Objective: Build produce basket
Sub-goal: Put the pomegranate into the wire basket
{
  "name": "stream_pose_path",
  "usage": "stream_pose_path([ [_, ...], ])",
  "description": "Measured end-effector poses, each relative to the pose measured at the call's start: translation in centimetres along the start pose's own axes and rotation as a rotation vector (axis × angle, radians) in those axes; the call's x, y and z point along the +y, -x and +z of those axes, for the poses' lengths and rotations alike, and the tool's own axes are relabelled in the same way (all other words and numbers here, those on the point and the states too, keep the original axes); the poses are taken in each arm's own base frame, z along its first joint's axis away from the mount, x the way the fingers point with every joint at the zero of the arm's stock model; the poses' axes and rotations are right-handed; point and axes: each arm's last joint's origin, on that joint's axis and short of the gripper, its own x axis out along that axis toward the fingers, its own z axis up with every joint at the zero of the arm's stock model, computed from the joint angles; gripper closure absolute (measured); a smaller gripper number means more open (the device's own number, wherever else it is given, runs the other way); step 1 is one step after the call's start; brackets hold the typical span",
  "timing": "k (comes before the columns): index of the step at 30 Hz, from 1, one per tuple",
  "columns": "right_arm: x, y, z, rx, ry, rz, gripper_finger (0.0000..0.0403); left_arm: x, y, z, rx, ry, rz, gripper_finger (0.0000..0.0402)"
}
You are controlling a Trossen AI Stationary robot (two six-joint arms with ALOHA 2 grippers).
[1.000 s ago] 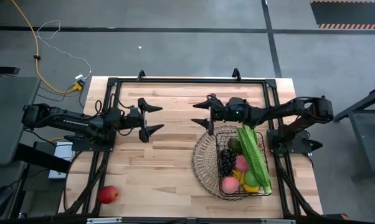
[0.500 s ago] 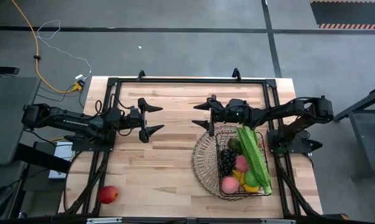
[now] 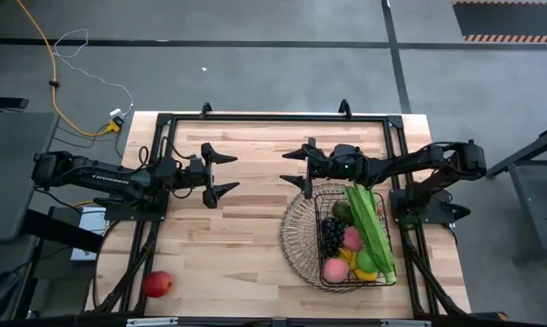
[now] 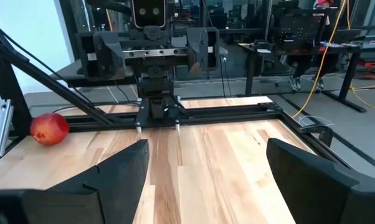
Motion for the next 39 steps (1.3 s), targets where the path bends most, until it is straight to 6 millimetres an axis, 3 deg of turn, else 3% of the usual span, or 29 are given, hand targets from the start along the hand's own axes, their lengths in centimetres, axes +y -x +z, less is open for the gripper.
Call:
stream_pose_path([
  [6, 0.0, 0.0, 0.0, 0.001, 0.0, 0.0, 0.0089, 0.0, 0.0, 0.0, 0.0, 0.067, 0.0, 0.0039],
  [12, 0.0, 0.0, 0.0, 0.001, 0.0, 0.0, 0.0089, -1.0, -1.0, 1.5, 0.085, 0.239, -0.154, 0.0039],
  [18, 0.0, 0.0, 0.0, 0.001, 0.0, 0.0, 0.0089, -4.2, -1.8, 2.6, 0.548, 0.205, -0.145, 0.0039],
  [24, 0.0, 0.0, 0.0, 0.001, -0.004, 0.0, 0.0089, -8.5, -0.1, 2.8, 1.03, 0.173, -0.144, 0.0039],
  [30, 0.0, 0.0, 0.0, 0.001, -0.05, 0.0, 0.0089, -13.0, 1.8, 1.7, 1.282, 0.199, -0.148, 0.0039],
  [39, 0.0, 0.0, 0.0, 0.0, -0.053, 0.001, 0.0089, -17.9, 5.4, -1.2, 1.644, 0.268, -0.143, 0.0039],
])
